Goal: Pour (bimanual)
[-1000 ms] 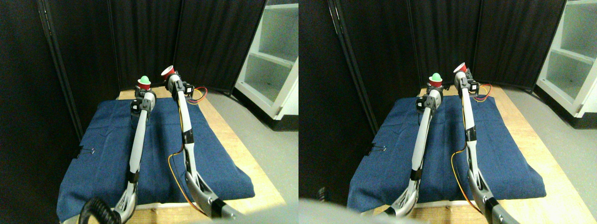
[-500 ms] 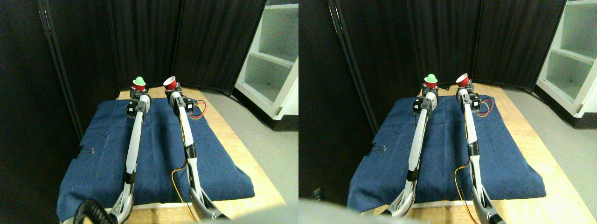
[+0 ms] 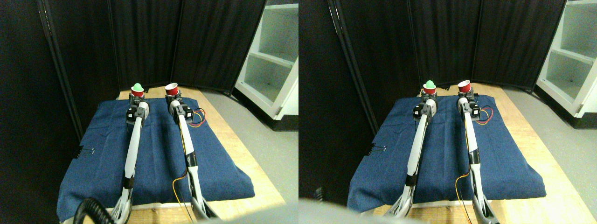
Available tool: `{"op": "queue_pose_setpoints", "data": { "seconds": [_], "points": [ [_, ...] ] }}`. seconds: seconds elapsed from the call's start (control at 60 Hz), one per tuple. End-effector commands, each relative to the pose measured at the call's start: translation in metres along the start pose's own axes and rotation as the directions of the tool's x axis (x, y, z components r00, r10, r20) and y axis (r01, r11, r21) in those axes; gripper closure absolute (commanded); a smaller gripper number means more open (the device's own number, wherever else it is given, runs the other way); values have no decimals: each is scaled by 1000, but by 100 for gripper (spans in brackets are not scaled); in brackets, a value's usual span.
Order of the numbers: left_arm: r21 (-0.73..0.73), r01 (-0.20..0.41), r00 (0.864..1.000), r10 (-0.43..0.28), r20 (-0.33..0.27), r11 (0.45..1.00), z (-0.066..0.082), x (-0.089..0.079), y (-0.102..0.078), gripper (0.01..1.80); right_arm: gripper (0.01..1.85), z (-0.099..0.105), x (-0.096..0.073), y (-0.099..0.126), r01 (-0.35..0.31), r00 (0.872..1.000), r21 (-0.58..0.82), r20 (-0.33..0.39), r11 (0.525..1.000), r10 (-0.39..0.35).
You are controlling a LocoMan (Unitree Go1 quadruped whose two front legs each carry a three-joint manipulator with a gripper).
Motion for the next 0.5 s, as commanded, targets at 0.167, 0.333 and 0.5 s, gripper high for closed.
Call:
{"op": "queue_pose_setpoints", "data": {
  "seconds": [0.167, 0.333, 0.5],
  "points": [
    [-2, 14, 999, -14, 42, 1000, 7, 3, 8, 148, 153, 6, -5, -2, -37, 998, 53, 53, 998, 34],
    [-15, -1, 998, 2, 63, 1000, 13, 5, 21, 148, 153, 4, -8, -10, -30, 998, 82, 53, 996, 26],
    [-17, -9, 997, 11, 80, 1000, 20, 7, 33, 148, 153, -2, -8, -17, -14, 998, 95, 60, 995, 8]
  ]
}}
